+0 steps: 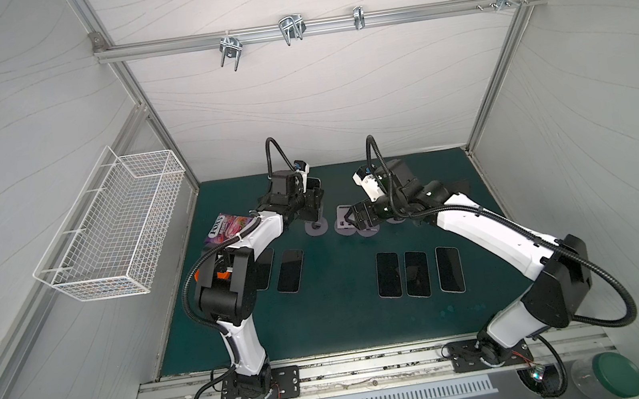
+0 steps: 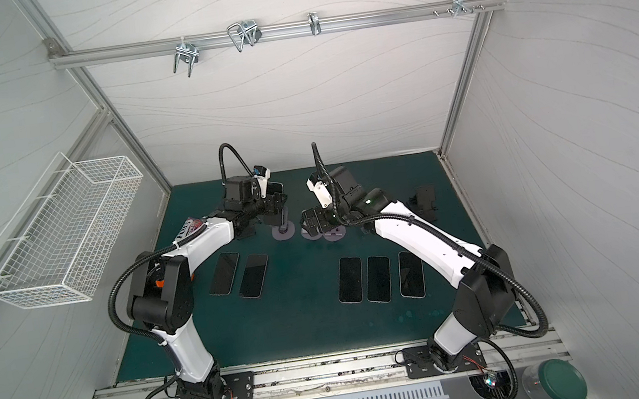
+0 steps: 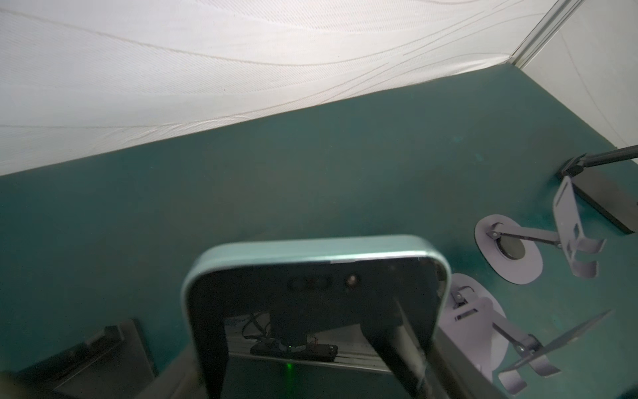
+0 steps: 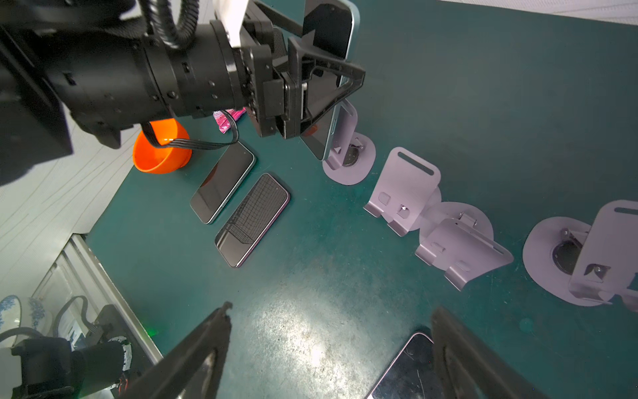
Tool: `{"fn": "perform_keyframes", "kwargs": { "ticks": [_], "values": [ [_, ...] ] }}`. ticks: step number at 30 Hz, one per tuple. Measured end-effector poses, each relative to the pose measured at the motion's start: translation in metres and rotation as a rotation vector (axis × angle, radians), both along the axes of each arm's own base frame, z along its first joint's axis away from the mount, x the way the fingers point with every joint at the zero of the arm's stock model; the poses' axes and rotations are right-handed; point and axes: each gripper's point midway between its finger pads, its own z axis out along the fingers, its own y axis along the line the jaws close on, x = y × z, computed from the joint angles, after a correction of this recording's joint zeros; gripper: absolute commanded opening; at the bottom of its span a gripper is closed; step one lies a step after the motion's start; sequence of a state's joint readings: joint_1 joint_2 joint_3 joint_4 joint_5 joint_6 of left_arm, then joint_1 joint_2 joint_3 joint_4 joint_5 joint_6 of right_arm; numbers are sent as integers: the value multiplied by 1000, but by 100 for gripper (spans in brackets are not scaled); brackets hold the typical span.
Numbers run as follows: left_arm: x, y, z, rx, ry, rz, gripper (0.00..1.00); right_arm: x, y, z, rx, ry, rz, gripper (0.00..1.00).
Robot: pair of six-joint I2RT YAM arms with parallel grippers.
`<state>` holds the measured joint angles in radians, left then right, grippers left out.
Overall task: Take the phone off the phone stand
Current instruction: 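Lift the light-green-framed phone up off the lilac stand with the left gripper, then carry the held phone toward the robot and down toward the mat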
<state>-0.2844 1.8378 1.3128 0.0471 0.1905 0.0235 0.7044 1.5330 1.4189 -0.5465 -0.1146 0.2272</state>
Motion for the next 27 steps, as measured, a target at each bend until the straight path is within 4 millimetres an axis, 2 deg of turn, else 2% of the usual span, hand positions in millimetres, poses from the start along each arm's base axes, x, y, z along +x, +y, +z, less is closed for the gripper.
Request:
{"fn": "perform_keyframes", "kwargs": {
  "ticks": [5, 10, 16, 21, 27],
  "values": [
    [-8, 2, 26, -3, -33, 6, 67, -10, 8, 9, 0, -33, 37, 92],
    [-21, 2, 65, -15, -94, 8, 67, -25, 17, 19, 1, -74, 83, 92],
    [-48, 4, 109, -32, -166, 12, 68, -44, 26, 33, 20, -105, 127, 92],
    [-76, 4, 124, -33, -182, 10, 68, -59, 34, 40, 31, -121, 162, 92],
    [-110, 6, 125, -24, -168, 17, 68, -73, 40, 53, 57, -138, 190, 92]
  ]
}}
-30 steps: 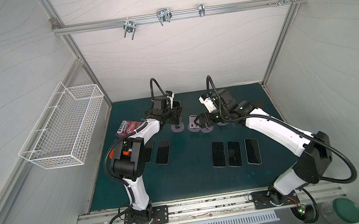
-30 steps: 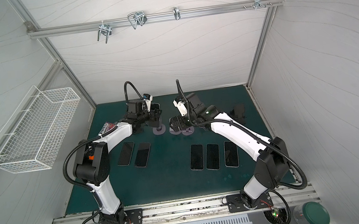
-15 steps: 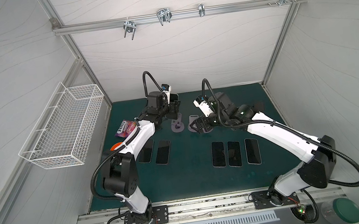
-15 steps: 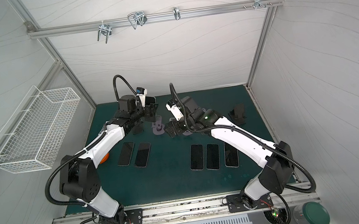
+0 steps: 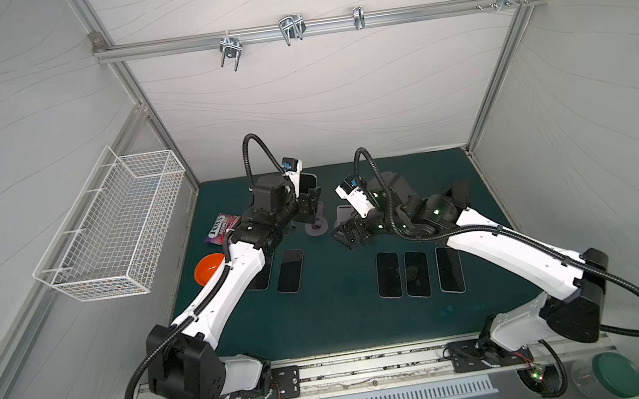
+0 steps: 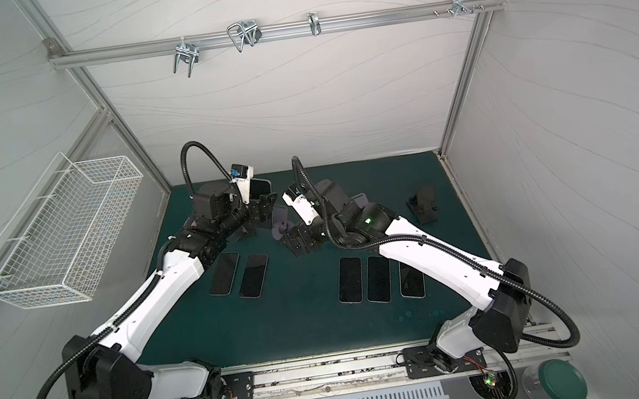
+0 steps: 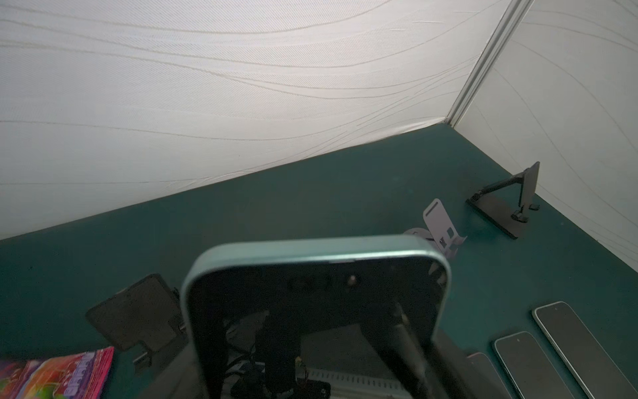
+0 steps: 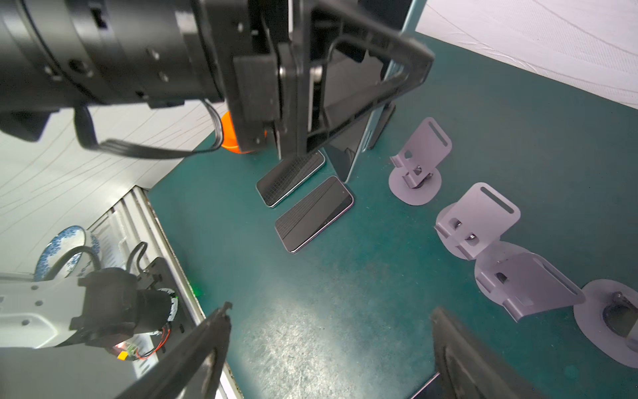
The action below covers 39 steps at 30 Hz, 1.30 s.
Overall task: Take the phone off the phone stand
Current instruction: 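Carry the held phone toward the robot and down toward the mat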
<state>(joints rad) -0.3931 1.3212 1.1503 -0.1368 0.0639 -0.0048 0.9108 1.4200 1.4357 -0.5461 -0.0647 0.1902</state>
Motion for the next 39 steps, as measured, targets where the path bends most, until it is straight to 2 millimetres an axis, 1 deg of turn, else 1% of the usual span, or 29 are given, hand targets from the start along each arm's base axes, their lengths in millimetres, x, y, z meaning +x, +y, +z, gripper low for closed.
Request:
{"fn": "perform_keyframes", "kwargs": {
  "ticks": [6, 11, 17, 24, 31, 34, 39],
  "values": [
    [-32, 4, 3, 0, 2, 7, 68, -6, -3, 13, 37, 2, -11, 90],
    [-57, 15, 2, -1, 9, 25, 68, -6, -4, 14, 47, 17, -26, 90],
    [-80, 30, -2, -4, 24, 54, 68, -3, -6, 14, 42, 11, -42, 90],
    [-93, 38, -10, 3, 53, 69, 67, -2, -10, 14, 34, 2, -58, 90],
    [-100, 40, -19, -16, 83, 82, 67, -10, -23, 26, 57, -13, -70, 89],
    [-104, 41, -23, -17, 92, 80, 67, -14, -27, 24, 62, 1, -79, 88],
    [-112, 44, -29, -18, 112, 82, 67, -15, -29, 14, 54, 37, -96, 88]
  ]
}}
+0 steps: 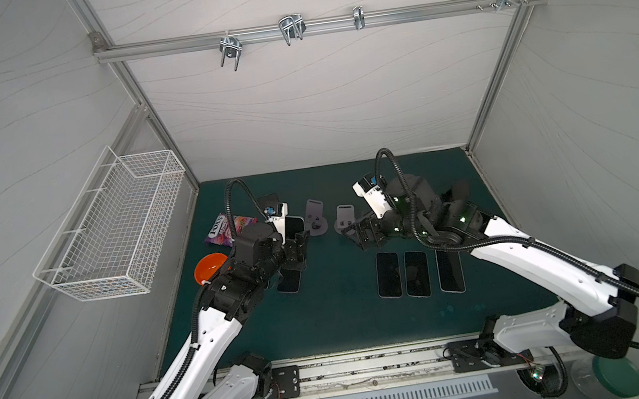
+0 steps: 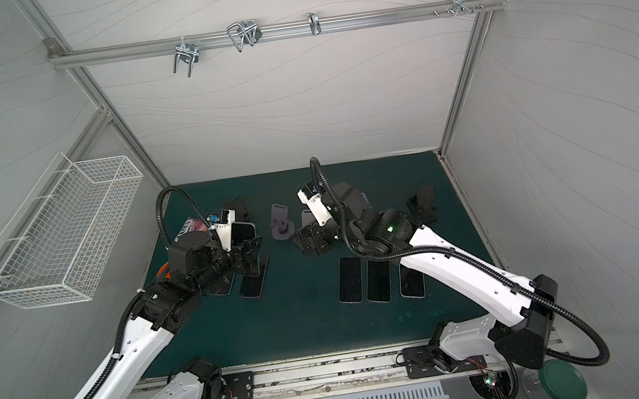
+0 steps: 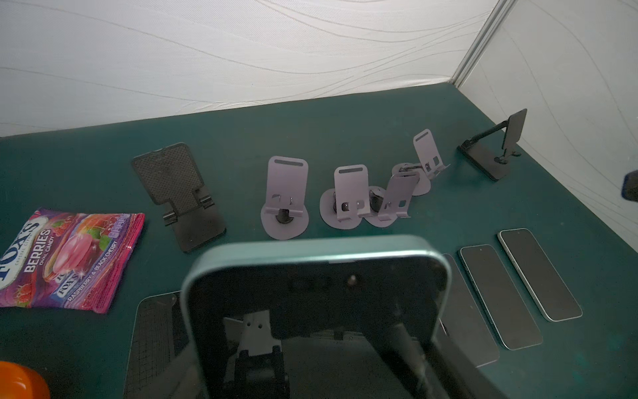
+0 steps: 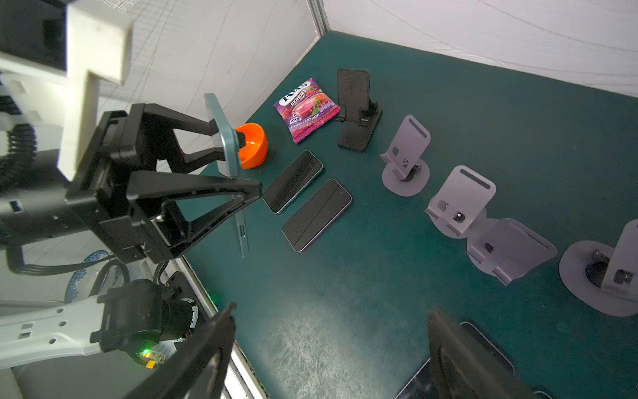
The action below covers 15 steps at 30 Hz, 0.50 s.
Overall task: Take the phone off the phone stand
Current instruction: 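Carry the held phone toward the robot and down toward the mat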
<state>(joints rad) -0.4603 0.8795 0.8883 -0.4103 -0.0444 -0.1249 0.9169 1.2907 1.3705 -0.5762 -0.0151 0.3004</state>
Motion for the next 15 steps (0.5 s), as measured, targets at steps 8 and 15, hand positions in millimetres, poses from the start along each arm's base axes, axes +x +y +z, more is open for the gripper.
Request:
{"fn": "perform_keyframes", "kwargs": {
  "ticks": [8, 15],
  "values": [
    [-12, 4, -4, -30, 15, 11, 67, -6, -9, -17, -25, 70, -38, 87],
    [-21, 4, -16, -44, 61, 14, 66, -12, -18, -29, -46, 126, -63, 87]
  ]
}}
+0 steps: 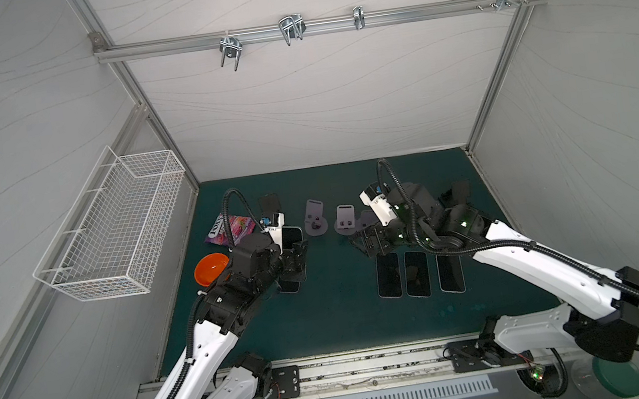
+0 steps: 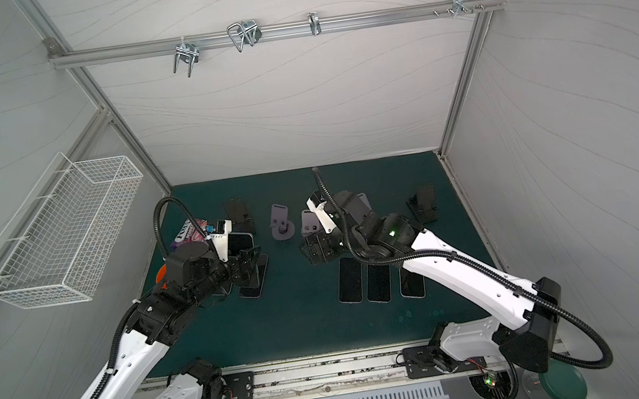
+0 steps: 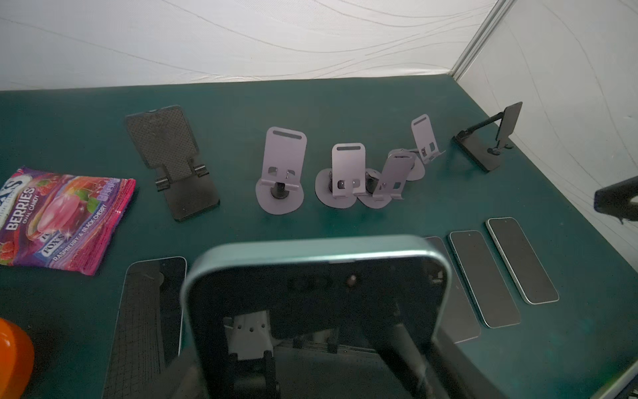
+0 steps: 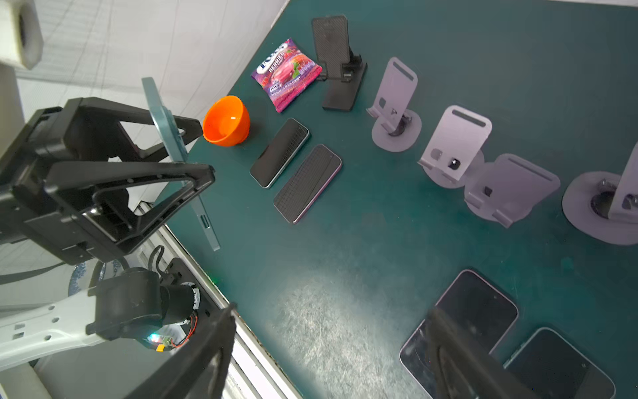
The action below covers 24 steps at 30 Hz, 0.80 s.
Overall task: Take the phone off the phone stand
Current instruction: 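Carry the held phone toward the robot and down toward the mat, then lower the light-green-framed phone flat onto the mat beside the pink-framed phones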
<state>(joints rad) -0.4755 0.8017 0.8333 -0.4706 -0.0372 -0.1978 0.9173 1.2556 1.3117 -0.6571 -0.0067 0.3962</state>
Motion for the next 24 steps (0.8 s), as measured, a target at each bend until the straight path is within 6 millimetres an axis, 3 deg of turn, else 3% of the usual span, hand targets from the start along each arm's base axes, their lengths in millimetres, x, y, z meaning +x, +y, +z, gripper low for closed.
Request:
{"fn": "perform_keyframes", "kwargs": {
  "ticks": [12, 24],
  "values": [
    [-8, -10, -3, -8, 19, -33, 66, -8, -11, -10, -13, 50, -31, 87],
    [-17, -15, -21, 21, 99, -52, 66, -13, -19, -16, -22, 69, -44, 87]
  ]
}}
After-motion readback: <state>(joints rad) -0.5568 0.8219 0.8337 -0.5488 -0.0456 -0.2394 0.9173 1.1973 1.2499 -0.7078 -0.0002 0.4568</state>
